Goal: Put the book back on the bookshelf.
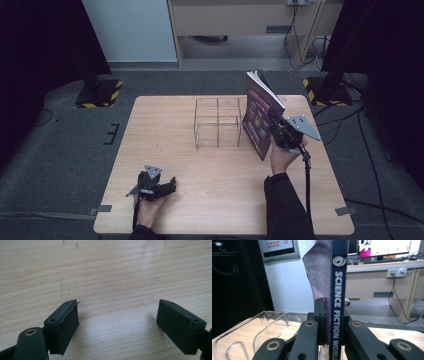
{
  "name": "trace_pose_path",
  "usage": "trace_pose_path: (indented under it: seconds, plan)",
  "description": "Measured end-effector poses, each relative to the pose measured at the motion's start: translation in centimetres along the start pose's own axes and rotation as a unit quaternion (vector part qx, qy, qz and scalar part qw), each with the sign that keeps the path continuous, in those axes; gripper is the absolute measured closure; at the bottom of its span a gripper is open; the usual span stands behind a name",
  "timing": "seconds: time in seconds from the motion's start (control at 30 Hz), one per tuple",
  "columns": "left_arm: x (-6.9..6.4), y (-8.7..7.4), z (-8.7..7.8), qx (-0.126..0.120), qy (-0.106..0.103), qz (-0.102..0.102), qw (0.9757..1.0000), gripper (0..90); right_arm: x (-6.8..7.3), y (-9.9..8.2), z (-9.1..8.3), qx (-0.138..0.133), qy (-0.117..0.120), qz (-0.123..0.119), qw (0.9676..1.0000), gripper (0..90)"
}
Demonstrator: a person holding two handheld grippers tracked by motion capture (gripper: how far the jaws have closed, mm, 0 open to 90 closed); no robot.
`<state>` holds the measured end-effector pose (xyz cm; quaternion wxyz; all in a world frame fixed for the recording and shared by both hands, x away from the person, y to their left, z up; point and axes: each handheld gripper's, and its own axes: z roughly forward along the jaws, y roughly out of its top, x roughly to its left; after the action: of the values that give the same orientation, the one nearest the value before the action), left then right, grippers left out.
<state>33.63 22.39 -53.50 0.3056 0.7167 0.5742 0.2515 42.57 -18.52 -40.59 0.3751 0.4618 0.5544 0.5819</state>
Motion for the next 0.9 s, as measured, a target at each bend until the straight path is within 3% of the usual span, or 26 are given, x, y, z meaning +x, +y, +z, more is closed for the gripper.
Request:
trace_pose_path:
  seconds: [0.13,0.5,0.9]
  plan:
    - [0.0,0.0,0.0,0.000,0.000,0.000,1.0000,16.8,0.1,-0.5,0.3,-0.003,-0.010,0.004,0.9999,84.4]
    - [0.0,0.0,0.0,0.000,0.000,0.000,1.0000,16.8,0.4,-1.9,-0.1,-0.010,-0.019,-0.017,0.9996,84.0]
    - [0.0,0.0,0.0,0.000,0.001,0.000,1.0000,16.8,0.0,-1.3,-2.1,0.036,-0.007,-0.021,0.9991,79.9]
